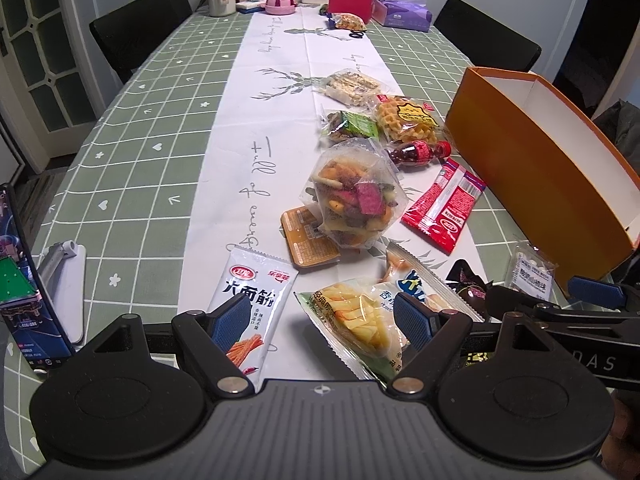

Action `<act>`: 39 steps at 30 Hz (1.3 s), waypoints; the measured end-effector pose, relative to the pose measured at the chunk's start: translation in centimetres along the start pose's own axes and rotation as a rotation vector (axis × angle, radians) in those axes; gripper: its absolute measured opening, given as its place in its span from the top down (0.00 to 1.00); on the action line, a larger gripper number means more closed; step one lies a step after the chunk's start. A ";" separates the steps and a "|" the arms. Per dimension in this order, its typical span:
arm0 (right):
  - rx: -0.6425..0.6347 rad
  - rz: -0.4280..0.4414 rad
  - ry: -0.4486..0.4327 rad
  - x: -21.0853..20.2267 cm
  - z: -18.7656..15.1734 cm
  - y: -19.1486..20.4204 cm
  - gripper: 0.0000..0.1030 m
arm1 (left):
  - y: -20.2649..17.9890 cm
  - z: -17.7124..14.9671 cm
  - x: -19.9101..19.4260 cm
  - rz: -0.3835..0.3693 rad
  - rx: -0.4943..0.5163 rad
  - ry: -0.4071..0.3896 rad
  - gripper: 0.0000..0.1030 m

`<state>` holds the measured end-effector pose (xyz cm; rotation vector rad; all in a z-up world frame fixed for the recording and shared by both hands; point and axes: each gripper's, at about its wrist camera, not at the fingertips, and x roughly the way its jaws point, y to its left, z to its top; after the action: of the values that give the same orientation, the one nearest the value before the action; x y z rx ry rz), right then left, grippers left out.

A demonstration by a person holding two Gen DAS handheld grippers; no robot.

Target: Organize snacks

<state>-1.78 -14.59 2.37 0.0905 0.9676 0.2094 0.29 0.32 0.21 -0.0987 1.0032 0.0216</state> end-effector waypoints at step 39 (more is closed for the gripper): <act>-0.337 0.242 0.197 6.6 1.8 5.7 0.03 | 5.5 -1.4 4.4 -0.118 0.240 0.100 0.09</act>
<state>2.53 -7.53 -1.01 -0.1259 1.1037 0.6104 1.11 5.57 -4.71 0.0614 1.0915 -0.2133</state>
